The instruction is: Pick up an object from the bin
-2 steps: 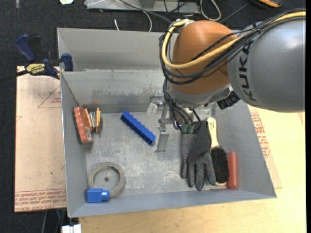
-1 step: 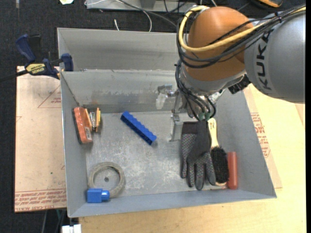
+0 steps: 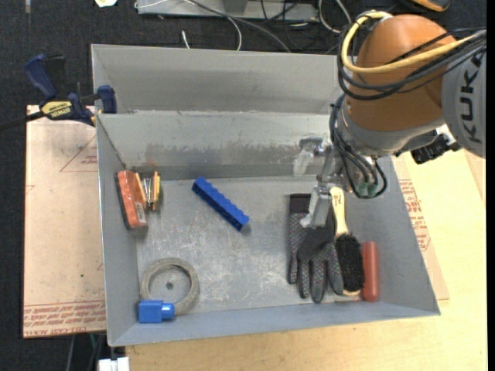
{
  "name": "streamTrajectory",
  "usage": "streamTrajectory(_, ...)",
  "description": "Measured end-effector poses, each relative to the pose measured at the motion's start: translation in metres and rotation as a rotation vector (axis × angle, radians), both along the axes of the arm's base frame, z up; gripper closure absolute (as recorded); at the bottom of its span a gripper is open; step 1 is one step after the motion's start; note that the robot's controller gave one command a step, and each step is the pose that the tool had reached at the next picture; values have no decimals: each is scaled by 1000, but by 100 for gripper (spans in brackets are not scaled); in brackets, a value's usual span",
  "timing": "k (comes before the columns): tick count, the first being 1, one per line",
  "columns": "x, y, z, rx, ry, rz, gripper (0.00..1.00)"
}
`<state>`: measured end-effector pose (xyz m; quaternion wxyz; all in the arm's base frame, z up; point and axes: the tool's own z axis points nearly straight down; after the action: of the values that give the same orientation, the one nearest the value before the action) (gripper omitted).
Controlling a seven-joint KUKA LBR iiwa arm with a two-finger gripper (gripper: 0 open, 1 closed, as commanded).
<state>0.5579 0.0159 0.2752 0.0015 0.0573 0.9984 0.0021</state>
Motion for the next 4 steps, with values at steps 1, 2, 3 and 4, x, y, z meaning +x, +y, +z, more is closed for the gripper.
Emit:
streamTrajectory(1, -10, -41, -15, 0, -3, 118, 0)
streamTrajectory(2, -3, -61, -50, 0, -6, 175, 0)
streamTrajectory(3, -18, -56, -85, 1, -6, -38, 0)
streamTrajectory(4, -25, -68, -152, 0, -10, 56, 0)
